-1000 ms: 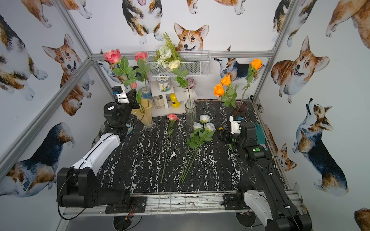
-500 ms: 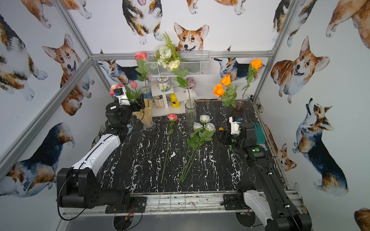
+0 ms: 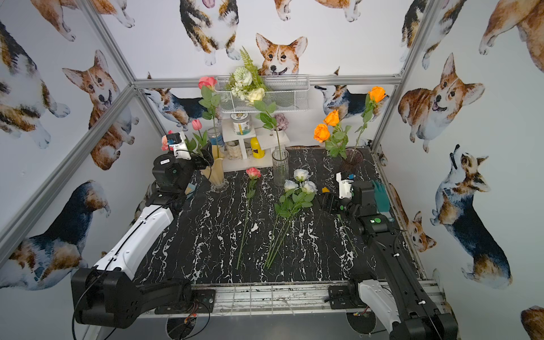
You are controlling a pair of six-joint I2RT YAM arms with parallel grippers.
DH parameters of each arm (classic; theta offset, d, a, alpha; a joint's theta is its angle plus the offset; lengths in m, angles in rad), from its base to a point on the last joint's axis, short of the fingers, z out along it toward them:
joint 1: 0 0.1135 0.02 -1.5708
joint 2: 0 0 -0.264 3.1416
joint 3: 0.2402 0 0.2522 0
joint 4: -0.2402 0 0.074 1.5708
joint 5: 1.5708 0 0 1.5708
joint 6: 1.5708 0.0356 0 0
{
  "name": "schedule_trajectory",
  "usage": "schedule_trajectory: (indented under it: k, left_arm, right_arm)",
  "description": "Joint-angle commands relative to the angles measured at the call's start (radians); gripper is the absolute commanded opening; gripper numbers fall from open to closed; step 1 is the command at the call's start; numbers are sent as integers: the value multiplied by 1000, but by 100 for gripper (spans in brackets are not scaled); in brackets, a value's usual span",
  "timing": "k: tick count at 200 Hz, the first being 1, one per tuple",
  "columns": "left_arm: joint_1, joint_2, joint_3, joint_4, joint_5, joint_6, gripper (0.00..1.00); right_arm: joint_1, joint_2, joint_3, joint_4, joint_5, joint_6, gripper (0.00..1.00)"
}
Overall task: Arrange the flowers in different vases according to their variety
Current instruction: Insert the flower into the vase.
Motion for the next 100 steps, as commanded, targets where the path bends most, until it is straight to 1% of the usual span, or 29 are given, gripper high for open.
schedule_trajectory:
  k: [1, 23, 54, 80, 100]
  left_arm:
    - [-5, -37, -21, -70, -29, -13, 100]
    - [-11, -84, -57, -107, -22, -39, 100]
    - [-43, -146, -110, -159, -10, -53, 100]
    - [-110, -196, -152, -202, -34, -43, 100]
    - [-163, -224, -174, -238, -53, -40, 100]
  right_arm:
    - [1, 2, 2, -5, -2, -24, 77]
    - [2, 3, 3, -11, -2, -24, 77]
    - [2, 5, 1, -32, 7, -32, 77]
    - [2, 9, -6, -55, 29, -40, 77]
    - [2, 25, -8, -89, 69, -48, 77]
